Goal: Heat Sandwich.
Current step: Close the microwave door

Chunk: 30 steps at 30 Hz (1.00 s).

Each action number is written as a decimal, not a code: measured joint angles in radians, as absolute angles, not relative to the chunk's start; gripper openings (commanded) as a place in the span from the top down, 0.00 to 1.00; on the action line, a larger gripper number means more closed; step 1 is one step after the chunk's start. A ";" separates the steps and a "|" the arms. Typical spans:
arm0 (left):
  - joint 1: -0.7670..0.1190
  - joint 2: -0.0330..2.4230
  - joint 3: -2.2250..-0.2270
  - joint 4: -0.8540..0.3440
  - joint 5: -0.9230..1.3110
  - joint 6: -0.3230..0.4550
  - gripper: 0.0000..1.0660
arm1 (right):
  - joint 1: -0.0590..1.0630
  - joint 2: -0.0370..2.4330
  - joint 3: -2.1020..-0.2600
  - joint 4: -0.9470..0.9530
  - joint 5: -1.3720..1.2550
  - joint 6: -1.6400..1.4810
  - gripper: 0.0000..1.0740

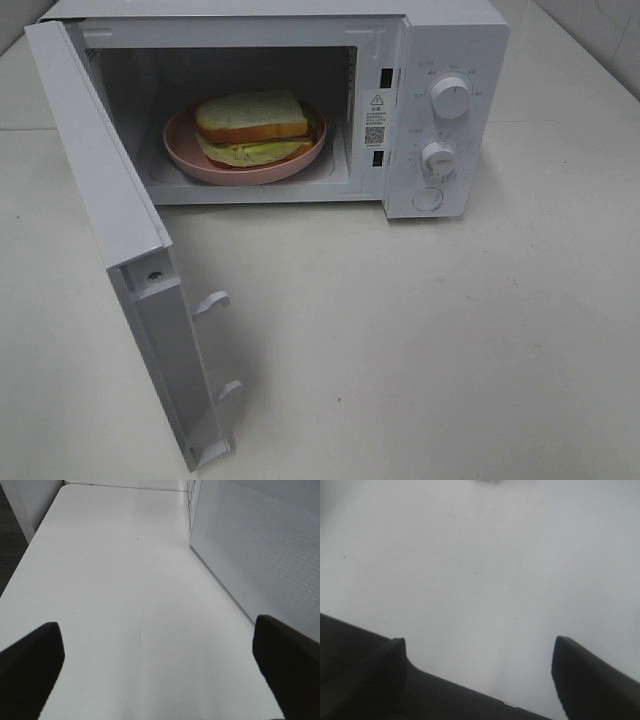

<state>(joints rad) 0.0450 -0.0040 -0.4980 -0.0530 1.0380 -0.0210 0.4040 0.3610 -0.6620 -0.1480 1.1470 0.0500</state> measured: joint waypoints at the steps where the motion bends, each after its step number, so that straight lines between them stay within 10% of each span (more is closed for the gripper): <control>1: 0.045 -0.004 -0.498 -0.053 1.038 -0.021 0.08 | 0.380 0.349 -0.653 -0.148 1.145 0.048 0.29; 30: 0.045 -0.004 -0.498 -0.053 1.038 -0.021 0.08 | 0.033 -0.003 -0.507 -0.092 1.037 0.041 0.29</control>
